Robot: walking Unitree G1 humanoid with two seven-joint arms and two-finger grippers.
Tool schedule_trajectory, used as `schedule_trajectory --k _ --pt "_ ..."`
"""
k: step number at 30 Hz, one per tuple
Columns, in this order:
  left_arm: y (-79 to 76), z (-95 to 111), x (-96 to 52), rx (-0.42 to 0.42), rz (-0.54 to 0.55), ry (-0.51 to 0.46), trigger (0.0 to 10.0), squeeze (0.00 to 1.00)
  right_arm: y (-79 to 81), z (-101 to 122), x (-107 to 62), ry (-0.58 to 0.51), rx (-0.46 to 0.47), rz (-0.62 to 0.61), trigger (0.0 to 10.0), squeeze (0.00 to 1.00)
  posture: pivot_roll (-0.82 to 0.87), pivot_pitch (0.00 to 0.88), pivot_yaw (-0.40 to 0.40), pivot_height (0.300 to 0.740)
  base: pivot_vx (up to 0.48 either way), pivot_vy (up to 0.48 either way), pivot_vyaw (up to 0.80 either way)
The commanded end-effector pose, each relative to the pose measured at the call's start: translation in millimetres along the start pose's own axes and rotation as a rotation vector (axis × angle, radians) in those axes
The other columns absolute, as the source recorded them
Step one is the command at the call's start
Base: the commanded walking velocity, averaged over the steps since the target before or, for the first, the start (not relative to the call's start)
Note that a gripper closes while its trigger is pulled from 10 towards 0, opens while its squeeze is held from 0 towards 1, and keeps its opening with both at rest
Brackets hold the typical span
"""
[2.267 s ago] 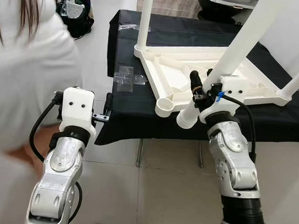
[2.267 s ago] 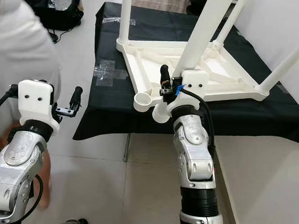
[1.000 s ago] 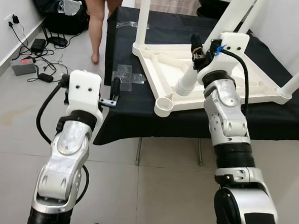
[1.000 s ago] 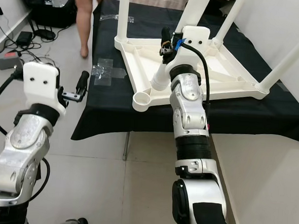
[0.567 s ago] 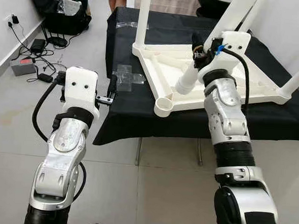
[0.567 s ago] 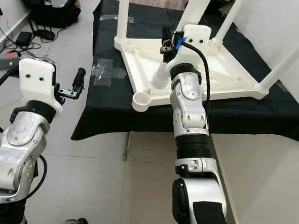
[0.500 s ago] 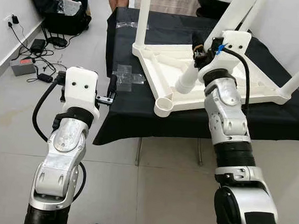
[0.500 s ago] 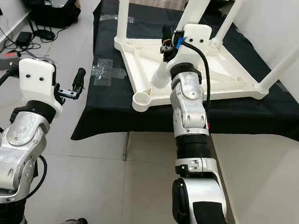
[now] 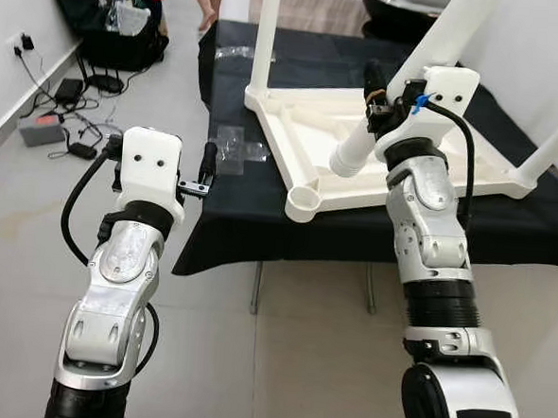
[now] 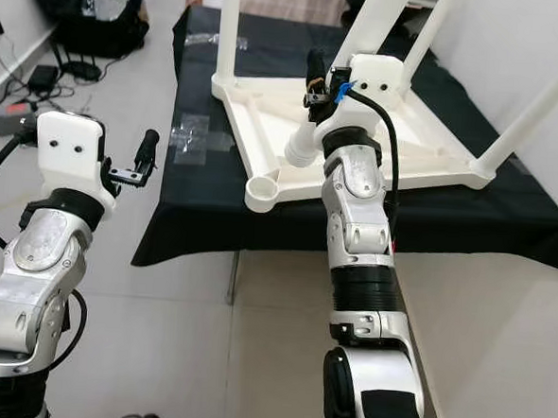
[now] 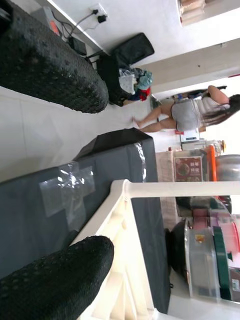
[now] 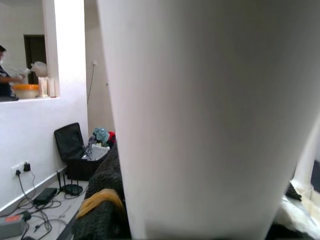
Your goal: Building children table
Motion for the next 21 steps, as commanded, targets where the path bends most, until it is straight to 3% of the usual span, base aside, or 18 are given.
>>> schedule_trajectory --k 1,11,21 --pt "-3.9 -5 -1.7 -0.004 -0.022 0.016 10.0 0.00 -3.0 -4 -9.2 0.012 -0.006 0.003 10.0 0.00 0.10 0.144 -0.123 0.740 0.259 0.000 0.00" --pt "-7.2 -9 -4.9 -0.006 -0.037 0.030 10.0 0.00 -4.7 -16 -33.4 0.065 -0.016 0.008 10.0 0.00 0.10 0.137 -0.111 0.740 0.267 0.000 0.00" --pt "-7.3 -9 -0.9 -0.001 -0.041 0.023 10.0 0.00 -10.2 -6 -28.7 0.040 -0.016 -0.020 10.0 0.00 0.10 0.121 -0.099 0.740 0.280 0.000 0.00"
Point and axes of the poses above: a point about 5 cm out from each wrist's last joint towards the gripper, its own x axis pointing out of the wrist towards the gripper, its own z axis along the axis of the wrist's last joint, y = z × x, the point moved 5 cm from there along x, pointing out of the wrist towards the gripper, and after that the axes turned 5 degrees about -x, right-handed, at the moved point
